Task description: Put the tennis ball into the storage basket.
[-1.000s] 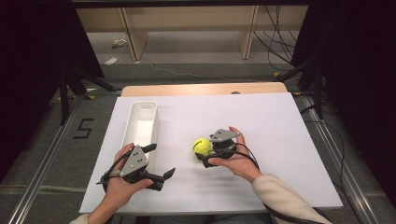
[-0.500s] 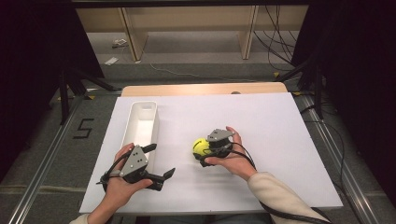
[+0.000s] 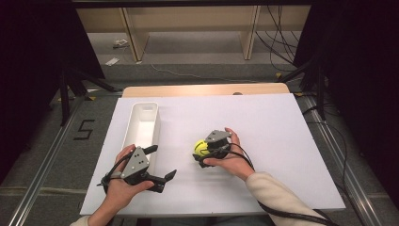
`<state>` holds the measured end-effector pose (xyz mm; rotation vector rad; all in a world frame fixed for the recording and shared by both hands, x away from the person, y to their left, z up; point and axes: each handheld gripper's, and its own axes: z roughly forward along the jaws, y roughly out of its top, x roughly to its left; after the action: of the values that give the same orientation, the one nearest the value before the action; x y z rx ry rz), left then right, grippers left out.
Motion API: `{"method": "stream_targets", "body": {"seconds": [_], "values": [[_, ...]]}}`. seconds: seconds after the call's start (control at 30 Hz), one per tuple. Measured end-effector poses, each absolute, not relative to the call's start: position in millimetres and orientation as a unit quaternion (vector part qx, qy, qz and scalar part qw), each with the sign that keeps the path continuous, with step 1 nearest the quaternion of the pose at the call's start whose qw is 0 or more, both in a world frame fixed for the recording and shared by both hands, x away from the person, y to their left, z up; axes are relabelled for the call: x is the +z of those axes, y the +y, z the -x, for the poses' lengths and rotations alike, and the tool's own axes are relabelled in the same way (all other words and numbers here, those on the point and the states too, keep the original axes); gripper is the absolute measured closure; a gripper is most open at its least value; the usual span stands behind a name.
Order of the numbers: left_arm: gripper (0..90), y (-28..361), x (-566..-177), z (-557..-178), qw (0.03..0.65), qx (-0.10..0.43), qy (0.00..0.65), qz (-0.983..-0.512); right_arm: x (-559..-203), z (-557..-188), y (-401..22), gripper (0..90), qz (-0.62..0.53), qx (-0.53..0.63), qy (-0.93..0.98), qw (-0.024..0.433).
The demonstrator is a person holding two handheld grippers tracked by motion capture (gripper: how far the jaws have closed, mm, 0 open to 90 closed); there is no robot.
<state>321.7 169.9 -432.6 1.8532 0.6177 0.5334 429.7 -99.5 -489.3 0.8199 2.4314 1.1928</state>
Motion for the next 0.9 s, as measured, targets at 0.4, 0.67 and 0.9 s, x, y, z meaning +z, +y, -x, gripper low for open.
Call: {"method": "stream_targets", "body": {"seconds": [0.4,0.67,0.9], "values": [[0.0,169.8,-432.6,-321.4,0.529,0.223,0.258,-0.777,-493.6,-430.1,-93.8,18.2,-0.290,0.408,0.851,0.159],[0.0,169.7,-432.7,-321.4,0.529,0.223,0.257,-0.777,-494.7,-429.9,-91.8,25.2,-0.289,0.404,0.851,0.170],[0.0,169.8,-432.6,-321.4,0.529,0.223,0.257,-0.777,-493.9,-430.2,-91.3,25.9,-0.286,0.402,0.853,0.172]]}}
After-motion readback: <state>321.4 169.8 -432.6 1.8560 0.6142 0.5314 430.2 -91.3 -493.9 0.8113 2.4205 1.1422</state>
